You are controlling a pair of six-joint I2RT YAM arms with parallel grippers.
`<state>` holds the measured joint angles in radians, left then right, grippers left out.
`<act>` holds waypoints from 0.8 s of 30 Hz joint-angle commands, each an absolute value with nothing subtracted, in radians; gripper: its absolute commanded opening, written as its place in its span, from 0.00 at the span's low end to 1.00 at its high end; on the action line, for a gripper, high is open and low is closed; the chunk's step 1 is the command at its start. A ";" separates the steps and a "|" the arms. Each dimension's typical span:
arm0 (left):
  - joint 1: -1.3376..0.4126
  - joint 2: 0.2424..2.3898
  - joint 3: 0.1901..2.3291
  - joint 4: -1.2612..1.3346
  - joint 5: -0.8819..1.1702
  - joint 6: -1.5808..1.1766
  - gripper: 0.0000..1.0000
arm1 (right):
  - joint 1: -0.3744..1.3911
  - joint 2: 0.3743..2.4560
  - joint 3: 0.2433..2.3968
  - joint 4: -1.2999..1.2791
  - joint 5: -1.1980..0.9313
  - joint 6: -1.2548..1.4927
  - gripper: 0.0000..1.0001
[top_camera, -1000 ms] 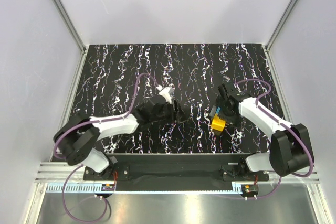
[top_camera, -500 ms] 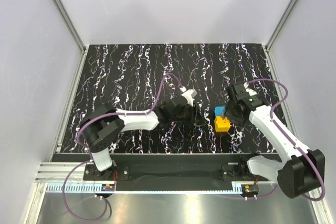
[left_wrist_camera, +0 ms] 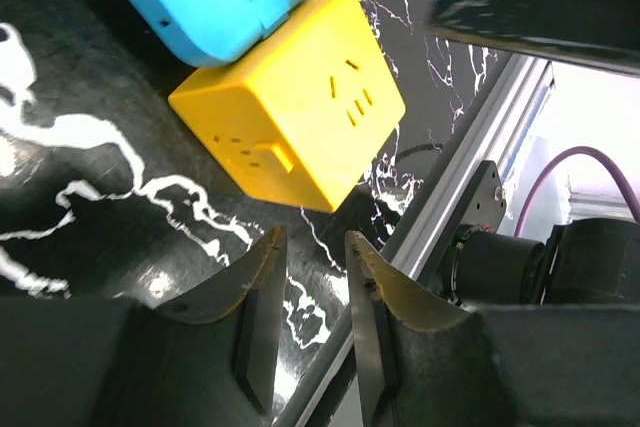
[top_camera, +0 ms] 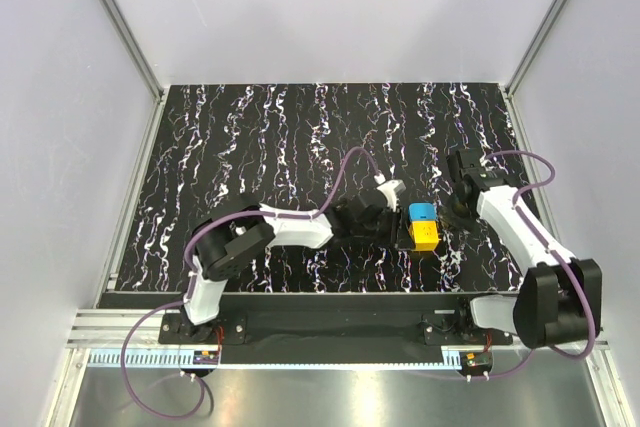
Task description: Pull the plug off the socket
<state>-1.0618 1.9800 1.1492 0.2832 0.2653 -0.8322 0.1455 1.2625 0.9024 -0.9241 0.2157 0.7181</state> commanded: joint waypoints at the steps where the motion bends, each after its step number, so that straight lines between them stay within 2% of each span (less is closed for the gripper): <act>1: -1.065 2.011 1.218 0.296 0.279 -0.831 0.34 | 0.143 1.305 0.893 -0.839 0.181 0.666 0.03; 7: -1.071 2.074 1.270 0.298 0.293 -0.847 0.34 | 0.143 1.351 0.893 -0.787 0.153 0.627 0.05; 13: -1.089 2.132 1.331 0.313 0.324 -0.857 0.34 | 0.147 1.420 0.902 -0.735 0.035 0.592 0.08; 17: -1.112 2.128 1.345 0.299 0.325 -0.841 0.34 | 0.146 1.396 0.917 -0.744 0.069 0.594 0.13; 20: -1.114 2.059 1.269 0.319 0.310 -0.842 0.35 | 0.144 1.387 0.952 -0.790 0.135 0.588 0.31; 22: -1.111 1.993 1.202 0.327 0.304 -0.836 0.39 | 0.146 1.387 0.975 -0.827 0.159 0.586 0.39; 23: -1.105 1.968 1.181 0.330 0.305 -0.827 0.41 | 0.146 1.385 0.980 -0.836 0.172 0.584 0.53; 24: -1.103 1.942 1.161 0.330 0.305 -0.822 0.43 | 0.144 1.378 0.983 -0.842 0.173 0.584 0.58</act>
